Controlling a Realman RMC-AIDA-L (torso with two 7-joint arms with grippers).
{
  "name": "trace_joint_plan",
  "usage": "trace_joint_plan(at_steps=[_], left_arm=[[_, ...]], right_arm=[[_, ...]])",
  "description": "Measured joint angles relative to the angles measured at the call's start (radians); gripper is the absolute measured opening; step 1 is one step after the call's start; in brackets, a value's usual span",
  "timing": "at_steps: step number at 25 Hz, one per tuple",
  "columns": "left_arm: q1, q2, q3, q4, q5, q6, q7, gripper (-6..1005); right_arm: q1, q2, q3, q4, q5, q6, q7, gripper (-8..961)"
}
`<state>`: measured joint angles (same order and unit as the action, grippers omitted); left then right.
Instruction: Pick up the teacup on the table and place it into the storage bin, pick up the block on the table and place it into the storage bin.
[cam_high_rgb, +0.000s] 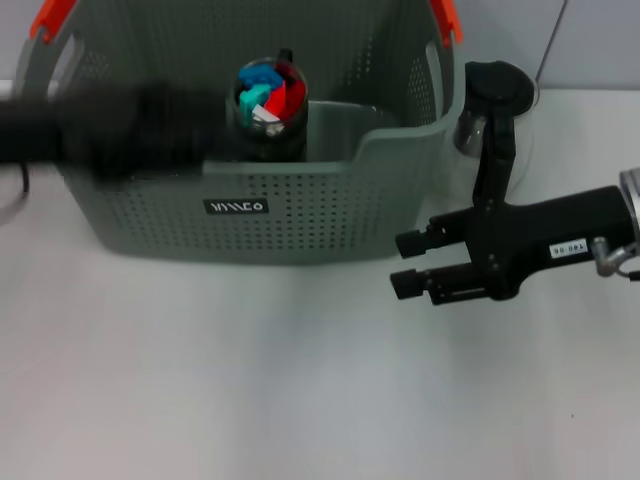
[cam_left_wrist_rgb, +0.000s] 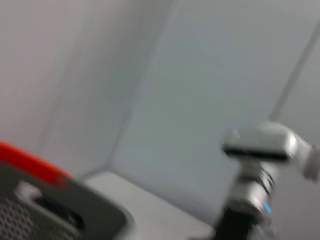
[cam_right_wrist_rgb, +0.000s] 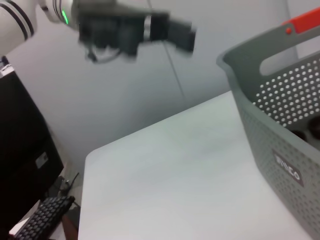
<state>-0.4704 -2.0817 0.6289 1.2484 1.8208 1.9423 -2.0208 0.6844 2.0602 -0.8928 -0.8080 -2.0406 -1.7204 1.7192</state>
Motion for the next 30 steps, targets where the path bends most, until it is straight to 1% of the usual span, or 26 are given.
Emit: trace_joint_plan(at_steps=[3,5,9,11,16,18,22,24,30], left_arm=[[0.049,-0.016,0.048,-0.012,0.031,0.027,0.067,612],[0.073,-0.032,0.081,-0.013,0.075,0.025,0.099,612],[0.083,-0.057,0.099,-0.017,0.18,-0.011,0.135,612],[0.078,-0.062,0.11,-0.026,0.228,-0.041,0.135,613],[0.041,-0.057,0.131,-0.068,0.31,-0.085,0.13,613],[0.023,-0.05,0.131,-0.095,0.335,-0.103,0.13,613],[-0.016,-0.024,0.129,-0.173,0.359,-0.131,0.132,613],[-0.028,-0.015,0.127,-0.194,0.372,-0.143,0.133,613],[-0.052,-0.006,0.125,-0.203,0.406,-0.17,0.133,613]], right_arm=[[-0.005,0.002,-0.002,0.001,0.0,-0.004,-0.02,609],[-0.009,0.003,-0.006,0.002,0.0,-0.004,-0.027,609],[-0.016,0.005,-0.008,0.002,-0.003,-0.005,-0.029,609],[-0.019,0.008,-0.008,0.003,-0.004,-0.005,-0.032,609],[-0.023,0.017,-0.009,0.004,-0.007,0.006,-0.053,609],[-0.023,0.02,-0.011,0.004,-0.009,0.01,-0.054,609],[-0.025,0.021,-0.011,0.004,-0.01,0.012,-0.055,610],[-0.025,0.021,-0.011,0.004,-0.01,0.014,-0.055,610],[-0.025,0.021,-0.011,0.006,-0.01,0.023,-0.055,610]])
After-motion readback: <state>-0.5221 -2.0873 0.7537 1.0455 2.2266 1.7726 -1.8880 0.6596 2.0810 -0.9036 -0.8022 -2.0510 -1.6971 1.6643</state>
